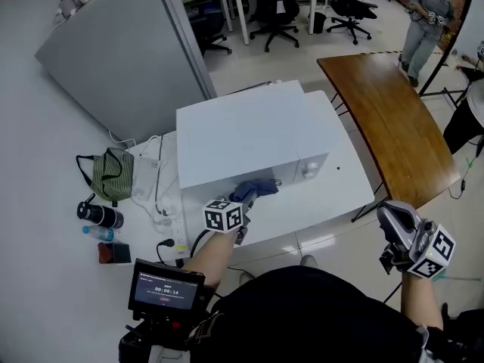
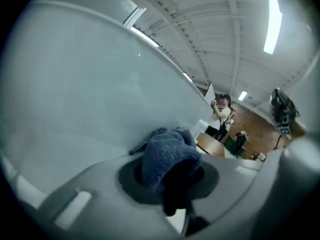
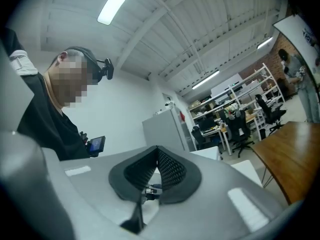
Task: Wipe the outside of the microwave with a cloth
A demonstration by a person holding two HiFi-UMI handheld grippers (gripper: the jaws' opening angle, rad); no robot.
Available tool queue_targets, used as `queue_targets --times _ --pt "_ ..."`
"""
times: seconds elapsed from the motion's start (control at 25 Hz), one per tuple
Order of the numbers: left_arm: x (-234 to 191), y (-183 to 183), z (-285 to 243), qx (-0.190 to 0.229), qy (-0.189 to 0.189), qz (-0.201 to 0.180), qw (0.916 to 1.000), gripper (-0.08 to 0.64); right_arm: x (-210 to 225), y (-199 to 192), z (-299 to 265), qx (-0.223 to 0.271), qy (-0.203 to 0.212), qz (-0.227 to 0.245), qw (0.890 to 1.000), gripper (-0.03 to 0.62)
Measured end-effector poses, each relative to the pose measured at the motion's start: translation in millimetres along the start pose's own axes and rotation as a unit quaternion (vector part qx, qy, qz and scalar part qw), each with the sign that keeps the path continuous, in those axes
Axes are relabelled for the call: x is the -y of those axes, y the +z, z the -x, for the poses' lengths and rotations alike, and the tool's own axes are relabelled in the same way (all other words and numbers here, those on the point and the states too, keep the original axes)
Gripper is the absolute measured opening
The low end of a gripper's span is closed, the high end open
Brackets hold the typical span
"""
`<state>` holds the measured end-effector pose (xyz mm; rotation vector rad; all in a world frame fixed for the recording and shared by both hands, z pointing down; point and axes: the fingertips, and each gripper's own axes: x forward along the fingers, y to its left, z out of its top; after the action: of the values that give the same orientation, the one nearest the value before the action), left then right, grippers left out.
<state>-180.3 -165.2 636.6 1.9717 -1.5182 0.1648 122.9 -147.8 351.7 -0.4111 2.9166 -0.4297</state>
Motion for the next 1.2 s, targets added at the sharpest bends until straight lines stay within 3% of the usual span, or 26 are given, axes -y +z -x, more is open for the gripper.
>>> queue_targets --times 0.24,0.36,0.52,0.68,0.8,1.0,1.2 --pt "108 2 -115 -0.035 -0.064 0.012 0.9973 0.058 75 17 107 0.018 -0.074 -0.010 0.997 0.005" --pt "119 -13 -135 -0.053 -0.070 0.031 0.9957 0.058 90 18 136 0.019 -0.087 -0.016 0.996 0.005" --pt "117 -16 -133 -0.044 -0.070 0.052 0.9953 0.058 90 15 133 0.017 -0.076 -0.020 0.997 0.005" --pt "64 -25 -71 -0.023 -0.035 0.078 0.9961 0.058 62 10 85 0.009 -0.032 -0.010 0.999 0.005" --pt "-13 -40 9 0.001 0.021 0.104 0.9943 0.058 27 3 30 0.003 0.008 -0.001 1.000 0.005" --pt "-127 -58 125 0.038 0.101 0.137 0.9846 0.058 -27 -17 -54 0.002 0.055 -0.021 0.998 0.005" --pt "-160 -65 131 0.034 0.099 0.147 0.9836 0.058 -53 -31 -83 -0.014 0.058 -0.021 0.998 0.005"
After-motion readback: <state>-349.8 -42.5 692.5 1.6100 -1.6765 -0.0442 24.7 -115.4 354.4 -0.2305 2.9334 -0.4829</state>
